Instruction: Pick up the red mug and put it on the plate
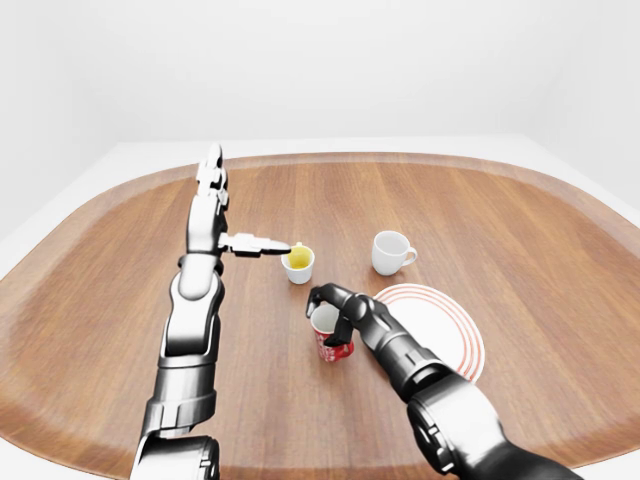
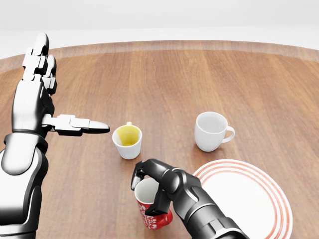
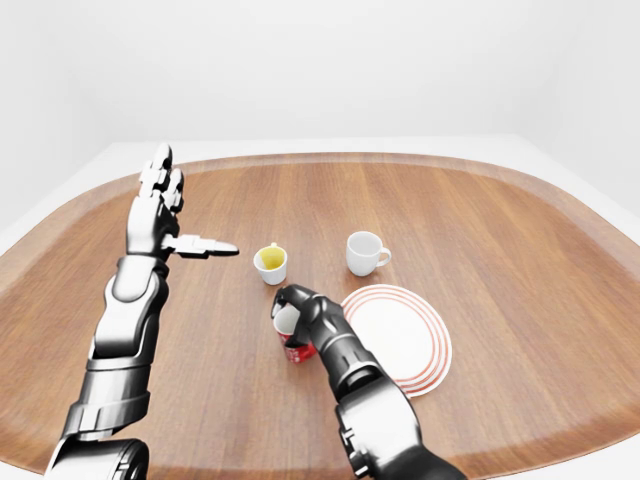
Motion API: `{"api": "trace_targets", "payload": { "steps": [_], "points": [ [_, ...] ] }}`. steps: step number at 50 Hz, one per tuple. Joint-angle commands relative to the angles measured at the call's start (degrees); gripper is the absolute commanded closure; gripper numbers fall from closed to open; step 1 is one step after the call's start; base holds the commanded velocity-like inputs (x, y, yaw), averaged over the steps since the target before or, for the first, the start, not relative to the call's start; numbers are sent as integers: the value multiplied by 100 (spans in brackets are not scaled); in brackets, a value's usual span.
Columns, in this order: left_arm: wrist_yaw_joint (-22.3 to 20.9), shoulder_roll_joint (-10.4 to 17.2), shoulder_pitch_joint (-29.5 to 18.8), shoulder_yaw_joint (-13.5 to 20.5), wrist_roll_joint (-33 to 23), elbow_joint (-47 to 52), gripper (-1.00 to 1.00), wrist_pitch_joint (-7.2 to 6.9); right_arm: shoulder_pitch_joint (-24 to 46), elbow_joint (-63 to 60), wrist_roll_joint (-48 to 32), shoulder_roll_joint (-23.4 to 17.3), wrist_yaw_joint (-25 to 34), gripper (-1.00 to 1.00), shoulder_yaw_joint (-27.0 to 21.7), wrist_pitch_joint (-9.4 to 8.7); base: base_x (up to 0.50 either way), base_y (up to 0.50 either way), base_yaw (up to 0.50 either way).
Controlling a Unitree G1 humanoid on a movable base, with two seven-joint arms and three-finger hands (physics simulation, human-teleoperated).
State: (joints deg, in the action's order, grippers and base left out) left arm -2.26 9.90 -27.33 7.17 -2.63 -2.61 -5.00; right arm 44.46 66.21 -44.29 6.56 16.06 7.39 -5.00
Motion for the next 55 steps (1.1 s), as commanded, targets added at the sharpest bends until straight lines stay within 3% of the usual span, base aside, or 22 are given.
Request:
{"api": "trace_targets", "payload": {
  "steps": [1,40,55],
  "points": [
    [-5,0,33,5,-2,33,-100,0,-85,-748,59,-147,-272,100,-41,0,0,0,0],
    [14,-33,64,-21,-16,-180,-100,0,-1144,-3289,41,-865,599,100,-263,0,0,0,0],
    [7,-44,92,-33,-41,-131,-100,0,-1477,-3406,205,-1255,528,100,-515,0,0,0,0]
  ]
}}
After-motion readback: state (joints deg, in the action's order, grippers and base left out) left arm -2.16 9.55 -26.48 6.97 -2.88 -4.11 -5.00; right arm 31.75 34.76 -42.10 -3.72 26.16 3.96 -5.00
